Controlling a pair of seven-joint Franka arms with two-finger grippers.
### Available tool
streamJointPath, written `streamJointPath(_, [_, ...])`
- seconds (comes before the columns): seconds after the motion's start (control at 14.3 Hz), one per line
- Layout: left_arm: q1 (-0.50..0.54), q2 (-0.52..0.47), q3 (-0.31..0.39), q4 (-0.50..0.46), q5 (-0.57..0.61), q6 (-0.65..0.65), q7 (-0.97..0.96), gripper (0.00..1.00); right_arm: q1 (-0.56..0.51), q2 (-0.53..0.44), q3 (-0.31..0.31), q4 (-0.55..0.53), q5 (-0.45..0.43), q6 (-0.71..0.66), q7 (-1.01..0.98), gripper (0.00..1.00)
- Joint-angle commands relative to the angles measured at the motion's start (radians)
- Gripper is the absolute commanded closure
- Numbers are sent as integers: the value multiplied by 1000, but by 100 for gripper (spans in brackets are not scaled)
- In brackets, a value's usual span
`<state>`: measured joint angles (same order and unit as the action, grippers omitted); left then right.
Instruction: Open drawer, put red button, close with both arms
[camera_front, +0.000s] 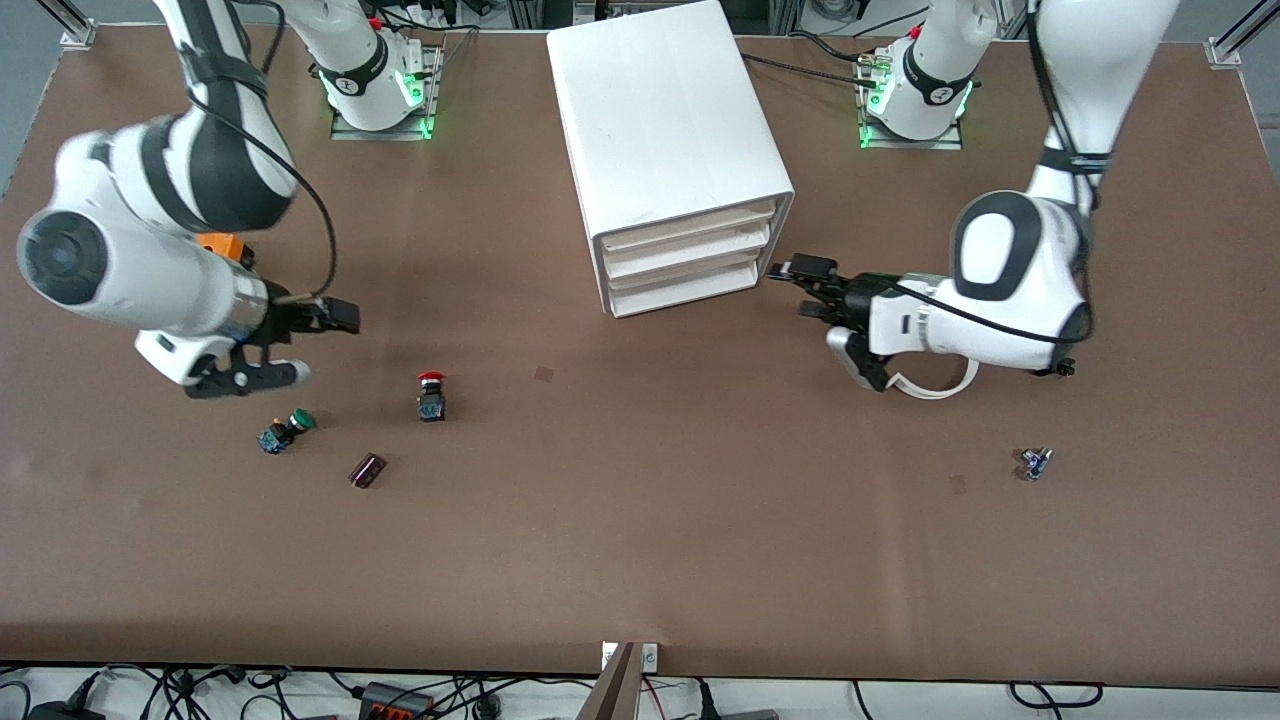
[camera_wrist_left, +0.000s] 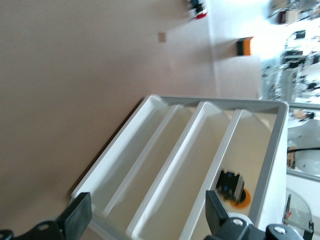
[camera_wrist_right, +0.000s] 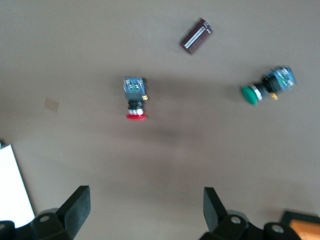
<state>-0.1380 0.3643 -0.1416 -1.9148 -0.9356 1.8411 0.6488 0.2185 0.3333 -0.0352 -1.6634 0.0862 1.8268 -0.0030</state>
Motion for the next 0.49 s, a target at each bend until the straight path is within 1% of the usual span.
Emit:
streamJointPath(0.0, [12, -41, -32, -171, -183, 59, 190, 0, 25, 123, -5, 96, 17, 19, -12, 0])
streamJointPath(0.14, [5, -28, -33, -220, -219, 67, 293, 0, 53, 188, -5, 108, 1, 55, -12, 0])
streamJointPath(0.21, [8, -28, -33, -242, -219, 69, 323, 0, 65, 213, -5, 108, -31, 92, -12, 0])
streamJointPath(0.28, [9, -28, -33, -250, -219, 66, 345, 0, 81, 242, -5, 105, -69, 126, -11, 0])
streamJointPath(0.42, [5, -21, -35, -269, -241, 69, 356, 0, 94, 288, -5, 103, -80, 164, -12, 0])
